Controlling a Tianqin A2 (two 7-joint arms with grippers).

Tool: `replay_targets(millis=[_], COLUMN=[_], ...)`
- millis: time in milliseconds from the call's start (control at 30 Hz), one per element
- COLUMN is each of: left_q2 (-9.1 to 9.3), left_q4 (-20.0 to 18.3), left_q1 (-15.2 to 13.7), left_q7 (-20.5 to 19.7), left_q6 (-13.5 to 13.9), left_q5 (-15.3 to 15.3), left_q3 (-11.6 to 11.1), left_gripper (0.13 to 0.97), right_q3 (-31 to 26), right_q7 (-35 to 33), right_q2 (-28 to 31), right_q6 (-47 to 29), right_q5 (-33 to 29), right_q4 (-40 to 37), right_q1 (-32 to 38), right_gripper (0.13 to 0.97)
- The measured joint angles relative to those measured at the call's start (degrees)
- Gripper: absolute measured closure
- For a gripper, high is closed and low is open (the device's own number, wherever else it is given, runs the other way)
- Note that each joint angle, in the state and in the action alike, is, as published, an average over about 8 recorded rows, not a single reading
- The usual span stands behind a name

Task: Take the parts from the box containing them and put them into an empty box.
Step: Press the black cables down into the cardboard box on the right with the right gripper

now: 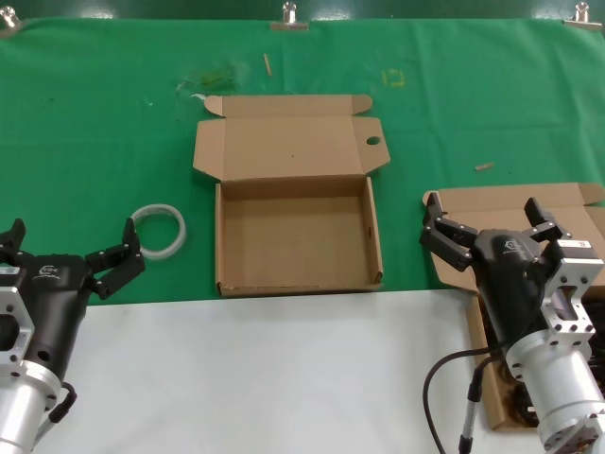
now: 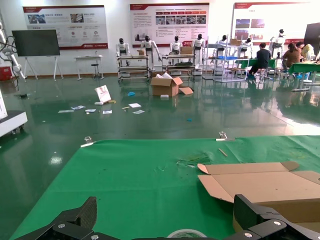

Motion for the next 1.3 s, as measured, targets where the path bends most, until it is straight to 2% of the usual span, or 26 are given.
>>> replay_targets(millis=[567,700,967,1133,1300], left_q2=[0.0,0.0,0.0,0.0,0.0], left_q4=[0.0,0.0,0.0,0.0,0.0], left_q1=[0.0,0.0,0.0,0.0,0.0], left_q7=[0.0,0.0,0.0,0.0,0.0], left_q6=[0.0,0.0,0.0,0.0,0.0], left_q5=[0.0,0.0,0.0,0.0,0.0], left_q3=[0.0,0.0,0.0,0.0,0.0], left_gripper=[0.132,0.132,0.132,0.132,0.132], right_q3=[0.0,-2.18,-9.44,-10.95,-10.72], right_q7=[0.0,-1.9,-14.1,-23.7,-36.03], right_q2=[0.0,0.06,0.08,0.08,0.08], right_q6=[0.0,3.06,16.09,23.15,31.93], right_q5=[0.0,2.21,14.24,20.4,24.32], right_q4=[0.0,0.5,3.33,5.58,8.12], right_q1=[0.0,0.13,0.28,-0.1,-0.45], right_gripper=[0.129,0.129,0.129,0.129,0.129])
